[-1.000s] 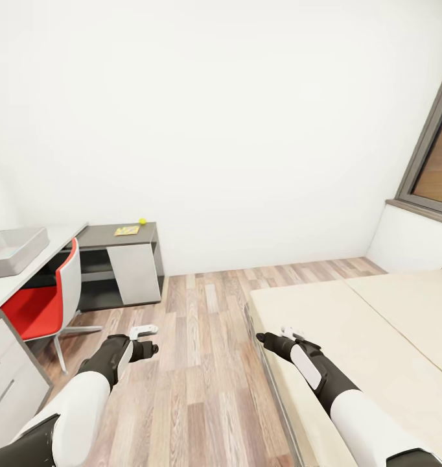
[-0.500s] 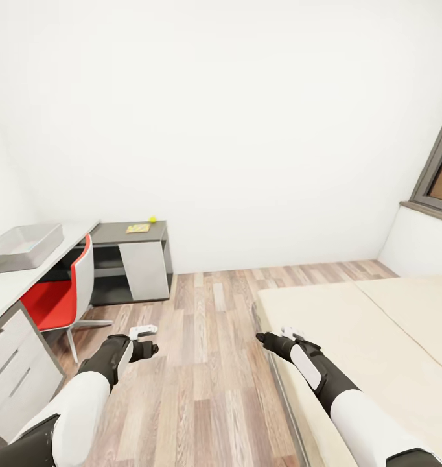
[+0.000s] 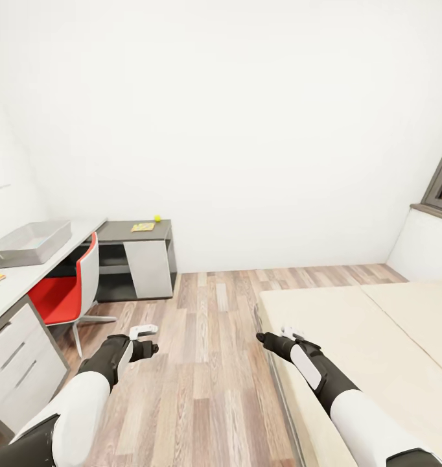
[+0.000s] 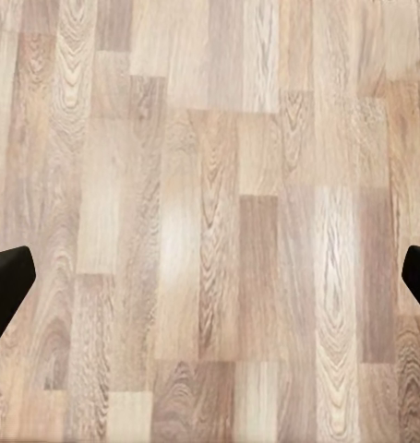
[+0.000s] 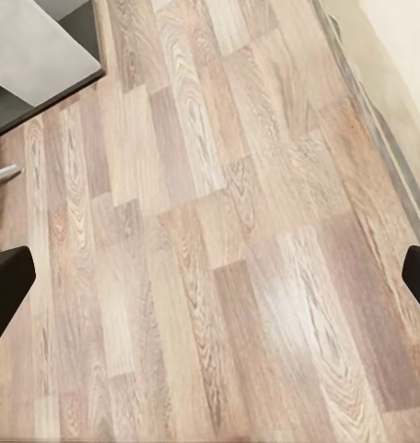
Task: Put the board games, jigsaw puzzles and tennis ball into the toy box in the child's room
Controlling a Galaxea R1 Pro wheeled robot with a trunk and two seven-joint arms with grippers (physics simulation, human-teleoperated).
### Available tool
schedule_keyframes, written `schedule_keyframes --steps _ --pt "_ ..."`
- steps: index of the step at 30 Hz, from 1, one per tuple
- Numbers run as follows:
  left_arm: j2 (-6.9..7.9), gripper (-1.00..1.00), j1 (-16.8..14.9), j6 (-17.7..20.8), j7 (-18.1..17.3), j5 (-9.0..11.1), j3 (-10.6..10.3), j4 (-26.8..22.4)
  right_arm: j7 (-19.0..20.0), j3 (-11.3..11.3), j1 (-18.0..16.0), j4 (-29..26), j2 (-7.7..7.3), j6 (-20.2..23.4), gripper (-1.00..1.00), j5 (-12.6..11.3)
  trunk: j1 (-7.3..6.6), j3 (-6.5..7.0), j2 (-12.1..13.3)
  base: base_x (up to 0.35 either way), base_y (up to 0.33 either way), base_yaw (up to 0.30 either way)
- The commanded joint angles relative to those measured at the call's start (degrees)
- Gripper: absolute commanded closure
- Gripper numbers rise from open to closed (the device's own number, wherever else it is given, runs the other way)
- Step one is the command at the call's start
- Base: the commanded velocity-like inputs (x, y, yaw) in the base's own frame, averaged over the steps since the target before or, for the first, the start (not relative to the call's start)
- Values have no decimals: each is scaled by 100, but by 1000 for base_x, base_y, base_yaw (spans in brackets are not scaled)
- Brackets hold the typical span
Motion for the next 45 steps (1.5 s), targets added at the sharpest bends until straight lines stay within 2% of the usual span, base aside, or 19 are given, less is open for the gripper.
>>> schedule_keyframes --steps 1,23,31,45 --pt "-7 -100 -5 27 -45 -61 42 -15 -33 27 -4 -11 -6 18 -100 -35 4 -14 -13 0 -58 57" --pt "-7 -100 -5 26 -45 -61 42 -15 -41 21 -4 -8 -6 8 -100 -35 4 -14 -13 -15 -36 8" --pt "-7 -100 -5 24 -45 -61 42 -15 -40 18 -4 37 -6 -360 -100 -2 4 -14 -13 -5 -1 0" --pt "-7 -100 -5 25 -45 -61 42 -15 -28 11 -4 42 -6 -399 -100 52 4 -14 -13 -45 0 0"
